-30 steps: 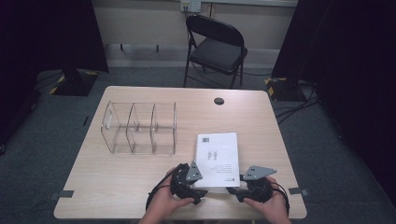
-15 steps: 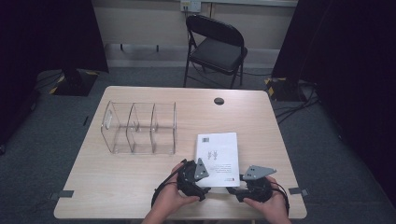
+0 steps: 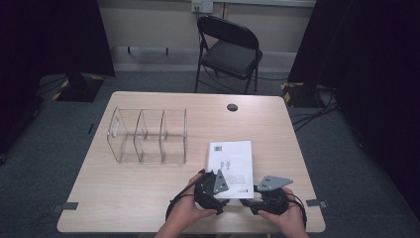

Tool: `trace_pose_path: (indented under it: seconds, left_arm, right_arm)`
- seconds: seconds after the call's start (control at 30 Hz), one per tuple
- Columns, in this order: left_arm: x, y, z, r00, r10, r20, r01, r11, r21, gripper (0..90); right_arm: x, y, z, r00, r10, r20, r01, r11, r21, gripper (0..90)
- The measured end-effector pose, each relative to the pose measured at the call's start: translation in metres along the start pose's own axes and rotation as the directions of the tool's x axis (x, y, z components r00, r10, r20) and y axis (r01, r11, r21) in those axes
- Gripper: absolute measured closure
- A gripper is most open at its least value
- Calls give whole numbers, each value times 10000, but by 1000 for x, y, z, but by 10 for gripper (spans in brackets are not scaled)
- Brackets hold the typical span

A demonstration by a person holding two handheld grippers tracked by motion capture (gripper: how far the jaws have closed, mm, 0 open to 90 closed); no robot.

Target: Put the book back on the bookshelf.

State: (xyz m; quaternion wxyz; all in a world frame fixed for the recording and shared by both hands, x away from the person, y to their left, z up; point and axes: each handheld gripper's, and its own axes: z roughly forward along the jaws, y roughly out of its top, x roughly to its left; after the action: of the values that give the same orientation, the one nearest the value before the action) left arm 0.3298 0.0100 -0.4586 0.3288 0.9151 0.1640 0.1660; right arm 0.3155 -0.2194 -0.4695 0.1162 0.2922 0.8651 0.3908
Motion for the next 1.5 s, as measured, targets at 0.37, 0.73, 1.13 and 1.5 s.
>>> trace_pose_path:
  seconds: [0.37, 0.73, 1.13, 1.5]
  left_arm:
    - [-6, 5, 12, 9996, 37, -295, -38, 10000, -37, 21]
    - [-8, 6, 15, 9979, 154, -622, -159, 9999, -68, 1]
    - [-6, 5, 13, 9955, 729, -605, -734, 9973, -61, 101]
    - [-8, 6, 12, 9937, 970, -560, -971, 9953, -4, 156]
  right_arm:
    - [1, 1, 0, 9998, 169, -80, -168, 9998, 91, 425]
    - [0, 3, -2, 9996, 235, -171, -234, 9997, 59, 432]
    - [-1, 0, -1, 9990, 370, -257, -366, 9992, 153, 433]
    - [-3, -5, 2, 9994, 161, -292, -155, 9997, 211, 421]
